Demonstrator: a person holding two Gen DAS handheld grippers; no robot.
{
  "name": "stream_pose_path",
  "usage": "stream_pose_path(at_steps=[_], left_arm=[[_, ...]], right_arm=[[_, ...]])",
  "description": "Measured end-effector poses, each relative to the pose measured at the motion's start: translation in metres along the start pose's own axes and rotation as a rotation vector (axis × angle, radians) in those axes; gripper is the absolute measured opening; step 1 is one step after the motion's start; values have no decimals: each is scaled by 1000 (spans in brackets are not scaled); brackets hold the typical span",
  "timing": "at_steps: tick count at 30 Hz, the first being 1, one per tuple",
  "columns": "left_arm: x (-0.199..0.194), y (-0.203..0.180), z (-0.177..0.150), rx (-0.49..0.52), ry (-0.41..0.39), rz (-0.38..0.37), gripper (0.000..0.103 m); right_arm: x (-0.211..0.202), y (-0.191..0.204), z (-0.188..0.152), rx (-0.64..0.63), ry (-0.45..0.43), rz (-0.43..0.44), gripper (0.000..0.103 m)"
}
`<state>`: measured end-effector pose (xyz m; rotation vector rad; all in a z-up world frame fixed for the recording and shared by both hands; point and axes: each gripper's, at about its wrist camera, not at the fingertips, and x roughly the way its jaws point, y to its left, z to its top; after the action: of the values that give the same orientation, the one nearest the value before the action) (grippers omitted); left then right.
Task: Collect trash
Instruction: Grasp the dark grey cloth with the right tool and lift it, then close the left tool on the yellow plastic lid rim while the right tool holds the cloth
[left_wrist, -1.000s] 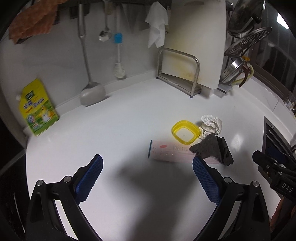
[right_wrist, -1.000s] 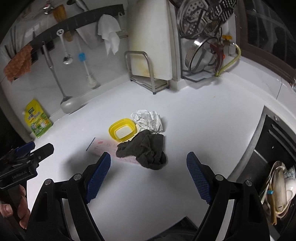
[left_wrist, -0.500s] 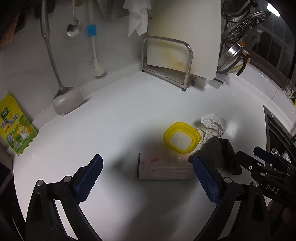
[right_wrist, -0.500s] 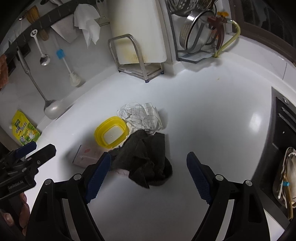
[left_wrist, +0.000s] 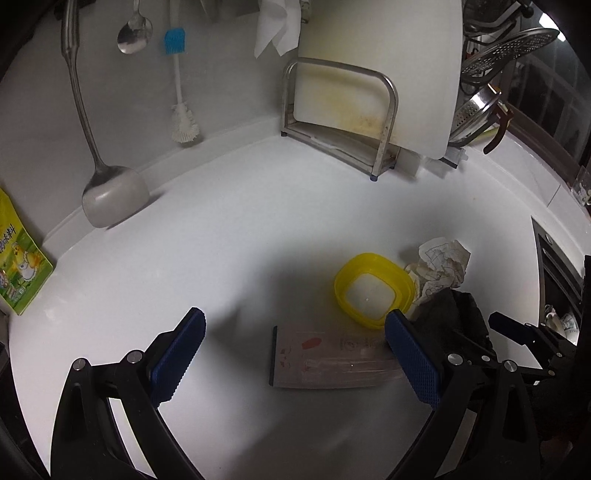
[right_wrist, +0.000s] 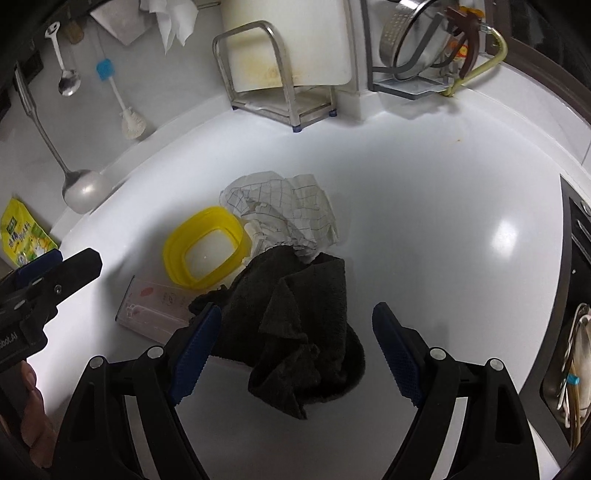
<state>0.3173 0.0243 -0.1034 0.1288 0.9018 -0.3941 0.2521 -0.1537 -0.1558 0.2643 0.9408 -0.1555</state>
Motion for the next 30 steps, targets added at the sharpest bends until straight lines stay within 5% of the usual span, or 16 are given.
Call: stream_pose_path(at_steps=[2, 4, 12, 30], left_arm=[[2, 1, 0, -8, 4, -2, 96], [4, 1, 0, -9, 6, 0, 96], [11, -3, 1, -10, 21, -6, 96], [49, -47, 7, 56, 78, -88, 96]], right_arm=[[-1, 1, 0, -6, -9, 0, 79], [0, 2, 0, -16, -4, 9, 62], [-5, -11, -1, 12, -13, 54, 26], [-49, -74, 7, 196, -111, 92, 22]])
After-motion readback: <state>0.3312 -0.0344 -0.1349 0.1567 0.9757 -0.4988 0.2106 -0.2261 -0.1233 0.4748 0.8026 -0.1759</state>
